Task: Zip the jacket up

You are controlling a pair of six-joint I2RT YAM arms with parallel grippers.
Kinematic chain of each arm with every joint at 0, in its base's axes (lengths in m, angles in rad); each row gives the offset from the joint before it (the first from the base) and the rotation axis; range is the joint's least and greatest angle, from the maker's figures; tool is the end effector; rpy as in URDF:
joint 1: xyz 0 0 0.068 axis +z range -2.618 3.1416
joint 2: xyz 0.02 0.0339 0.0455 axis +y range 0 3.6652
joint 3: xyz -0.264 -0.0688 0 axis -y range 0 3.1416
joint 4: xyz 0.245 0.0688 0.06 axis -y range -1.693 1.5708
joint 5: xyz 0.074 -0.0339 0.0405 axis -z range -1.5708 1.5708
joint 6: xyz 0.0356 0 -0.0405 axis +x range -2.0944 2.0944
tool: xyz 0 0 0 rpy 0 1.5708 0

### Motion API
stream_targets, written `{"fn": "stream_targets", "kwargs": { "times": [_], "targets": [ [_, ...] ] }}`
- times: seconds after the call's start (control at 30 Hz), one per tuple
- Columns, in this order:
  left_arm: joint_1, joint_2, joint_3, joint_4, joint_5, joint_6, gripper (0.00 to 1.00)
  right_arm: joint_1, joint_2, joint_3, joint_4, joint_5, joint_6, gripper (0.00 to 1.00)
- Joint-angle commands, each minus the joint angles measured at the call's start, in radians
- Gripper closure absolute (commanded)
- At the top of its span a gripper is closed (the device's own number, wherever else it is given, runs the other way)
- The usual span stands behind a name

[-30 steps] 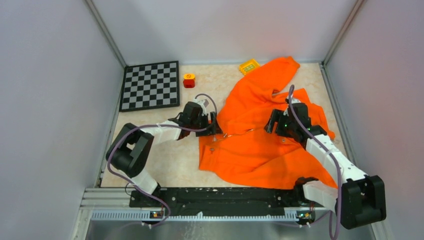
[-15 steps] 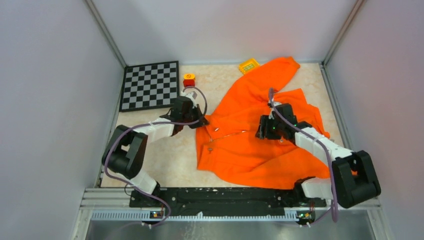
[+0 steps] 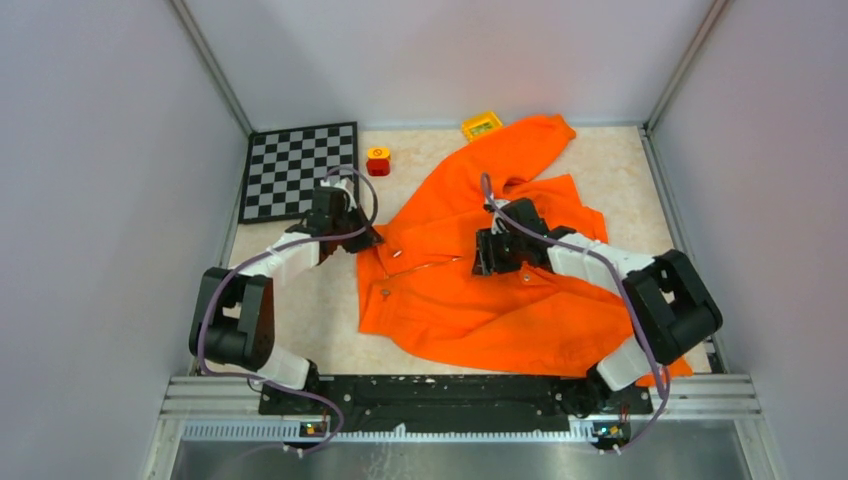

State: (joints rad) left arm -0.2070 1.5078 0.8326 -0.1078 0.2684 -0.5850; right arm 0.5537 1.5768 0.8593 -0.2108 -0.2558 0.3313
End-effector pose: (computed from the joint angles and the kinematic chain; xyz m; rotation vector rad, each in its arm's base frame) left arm 0.3004 -0.0727 0.1943 -0.3220 2.4076 -0.6909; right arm 0.2595 0.1710 0.1748 -0.3972 2.5593 0.6694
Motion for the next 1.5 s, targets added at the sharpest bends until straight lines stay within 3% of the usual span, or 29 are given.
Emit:
{"fn": "stream_targets", "kwargs": {
  "times": [0.0, 0.1, 0.17, 0.27, 0.5, 0.63, 0.83, 0.97, 1.07, 1.13, 1.2, 1.37, 1.47],
  "targets": [
    [0.003, -0.023, 0.052, -0.026, 0.061, 0.002, 0.78, -0.064, -0.140, 0.019, -0.007, 0.080, -0.005, 0.50],
    [0.003, -0.063, 0.084, -0.062, 0.087, 0.014, 0.66, -0.218, -0.236, -0.010, -0.039, 0.060, 0.067, 0.50],
    [0.001, -0.096, 0.117, -0.083, 0.107, 0.028, 0.48, -0.331, -0.283, -0.032, -0.056, 0.057, 0.124, 0.50],
    [-0.001, -0.134, 0.177, -0.106, 0.147, 0.051, 0.32, -0.472, -0.328, -0.054, -0.095, 0.144, 0.203, 0.49],
    [-0.061, -0.073, 0.453, -0.192, 0.227, 0.143, 0.08, -0.645, -0.304, -0.054, -0.072, 0.331, 0.257, 0.49],
    [-0.146, 0.017, 0.652, -0.287, 0.219, 0.166, 0.07, -0.650, -0.198, 0.038, -0.124, 0.392, 0.171, 0.46],
    [-0.251, 0.094, 0.709, -0.224, 0.273, 0.165, 0.06, -0.658, -0.136, 0.009, -0.120, 0.380, 0.135, 0.45],
    [-0.284, 0.101, 0.706, -0.262, 0.251, 0.227, 0.06, -0.658, -0.204, -0.034, -0.142, 0.371, 0.115, 0.53],
    [-0.293, 0.079, 0.655, -0.260, 0.228, 0.248, 0.05, -0.658, -0.259, -0.050, -0.179, 0.380, 0.101, 0.81],
    [-0.298, 0.060, 0.623, -0.248, 0.215, 0.262, 0.05, -0.659, -0.282, -0.062, -0.202, 0.373, 0.099, 0.87],
    [-0.302, 0.045, 0.606, -0.239, 0.215, 0.266, 0.04, -0.661, -0.290, -0.058, -0.227, 0.382, 0.101, 1.00],
    [-0.303, 0.012, 0.583, -0.223, 0.218, 0.269, 0.03, -0.683, -0.347, 0.009, -0.524, 0.495, 0.342, 1.00],
    [-0.303, -0.004, 0.576, -0.218, 0.213, 0.272, 0.02, -0.710, -0.401, 0.045, -0.754, 0.488, 0.467, 1.00]
  ]
}}
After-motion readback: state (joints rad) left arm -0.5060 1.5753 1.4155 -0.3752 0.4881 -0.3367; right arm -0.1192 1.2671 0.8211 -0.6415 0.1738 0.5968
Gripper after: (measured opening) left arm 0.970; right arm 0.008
